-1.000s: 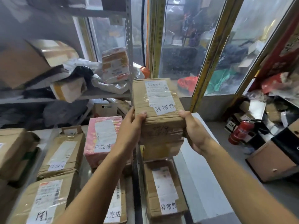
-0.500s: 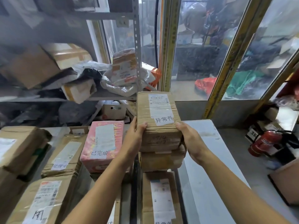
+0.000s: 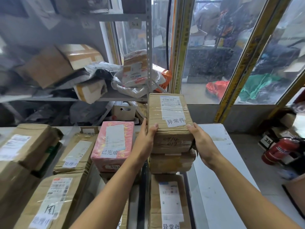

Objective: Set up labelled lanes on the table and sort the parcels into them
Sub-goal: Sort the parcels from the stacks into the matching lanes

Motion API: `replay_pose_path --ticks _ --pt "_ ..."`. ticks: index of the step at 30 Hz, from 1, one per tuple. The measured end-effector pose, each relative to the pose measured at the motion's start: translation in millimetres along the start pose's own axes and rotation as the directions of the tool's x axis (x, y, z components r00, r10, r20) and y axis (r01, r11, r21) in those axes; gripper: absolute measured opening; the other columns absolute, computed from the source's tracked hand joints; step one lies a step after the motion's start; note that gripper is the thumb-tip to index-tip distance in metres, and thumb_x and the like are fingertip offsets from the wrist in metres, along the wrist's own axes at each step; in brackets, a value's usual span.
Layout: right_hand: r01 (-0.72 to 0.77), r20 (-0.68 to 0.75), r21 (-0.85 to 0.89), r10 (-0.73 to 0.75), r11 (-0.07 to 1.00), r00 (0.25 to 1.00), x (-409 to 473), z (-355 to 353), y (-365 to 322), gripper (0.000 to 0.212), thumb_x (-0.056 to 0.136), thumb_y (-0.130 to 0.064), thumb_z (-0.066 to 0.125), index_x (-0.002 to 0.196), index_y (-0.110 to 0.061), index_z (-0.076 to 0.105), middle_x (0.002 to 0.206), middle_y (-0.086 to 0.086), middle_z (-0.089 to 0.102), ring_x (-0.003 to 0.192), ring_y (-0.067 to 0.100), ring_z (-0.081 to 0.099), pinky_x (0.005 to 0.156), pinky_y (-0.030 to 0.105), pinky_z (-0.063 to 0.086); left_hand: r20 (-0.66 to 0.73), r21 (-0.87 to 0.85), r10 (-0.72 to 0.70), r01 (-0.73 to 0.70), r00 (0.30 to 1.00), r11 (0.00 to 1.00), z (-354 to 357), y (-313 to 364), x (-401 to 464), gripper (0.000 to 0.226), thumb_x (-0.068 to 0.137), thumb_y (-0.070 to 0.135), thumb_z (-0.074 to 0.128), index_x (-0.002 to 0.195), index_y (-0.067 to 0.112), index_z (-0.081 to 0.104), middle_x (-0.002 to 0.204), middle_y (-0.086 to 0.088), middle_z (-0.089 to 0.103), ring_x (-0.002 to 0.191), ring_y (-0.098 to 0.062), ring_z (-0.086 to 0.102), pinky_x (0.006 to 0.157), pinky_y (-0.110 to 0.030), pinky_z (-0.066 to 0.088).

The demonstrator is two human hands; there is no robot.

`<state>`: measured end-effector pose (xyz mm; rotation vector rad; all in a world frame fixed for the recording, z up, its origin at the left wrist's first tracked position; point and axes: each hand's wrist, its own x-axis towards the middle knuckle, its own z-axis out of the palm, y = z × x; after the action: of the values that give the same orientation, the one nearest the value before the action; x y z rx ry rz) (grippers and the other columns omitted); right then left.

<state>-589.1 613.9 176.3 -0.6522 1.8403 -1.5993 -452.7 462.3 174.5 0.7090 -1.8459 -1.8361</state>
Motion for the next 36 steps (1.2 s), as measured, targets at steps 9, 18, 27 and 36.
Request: replay_pose_path --ticks 9,18,27,36 --pt "0.039 -0.178 -0.347 -0.106 0.937 0.978 -11.6 -1.2 -12.1 0.088 0.086 -0.070 0.044 0.159 -0.028 0.020 0.162 0.002 0.030 0.145 0.023 0.034 0.112 0.042 0.036 -0.092 0.155 0.030 -0.015 0.995 0.988 1.2 14.9 -12.0 0.091 0.080 0.066 0.052 0.157 0.038 0.011 0.150 0.010 0.043 0.134 -0.013 0.045 0.112 -0.044 0.038" --pt "0.387 -0.080 -0.552 -0.509 0.739 0.857 -41.3 55.4 -51.4 0.070 0.091 -0.053 0.051 0.152 -0.024 0.034 0.157 0.002 0.039 0.143 0.018 0.035 0.111 0.033 0.037 -0.213 0.458 0.299 -0.175 0.930 0.871 -37.8 31.0 -38.2 0.053 0.085 0.056 0.051 0.135 0.040 0.044 0.129 0.019 0.046 0.112 0.023 0.037 0.093 -0.007 0.028" --pt "0.521 0.159 -0.480 -0.514 0.706 0.843 -68.0 199.5 -71.1 0.058 0.092 -0.045 0.054 0.144 -0.021 0.045 0.139 -0.004 0.052 0.118 -0.001 0.046 0.096 0.017 0.043 -0.362 0.480 0.365 -0.164 0.858 0.862 -169.9 33.3 -99.2 0.054 0.088 0.048 0.053 0.138 0.028 0.050 0.129 0.005 0.059 0.112 -0.007 0.057 0.091 -0.027 0.049" --pt "0.612 0.306 -0.387 -0.530 0.690 0.791 -85.4 403.3 -81.2 0.060 0.092 -0.043 0.054 0.146 -0.020 0.045 0.146 -0.001 0.052 0.121 -0.010 0.038 0.096 0.001 0.027 -0.489 0.472 0.336 -0.080 0.805 0.878 -353.7 27.7 -178.9 0.058 0.088 0.047 0.050 0.143 0.030 0.047 0.139 0.005 0.056 0.122 -0.004 0.052 0.092 -0.018 0.047"
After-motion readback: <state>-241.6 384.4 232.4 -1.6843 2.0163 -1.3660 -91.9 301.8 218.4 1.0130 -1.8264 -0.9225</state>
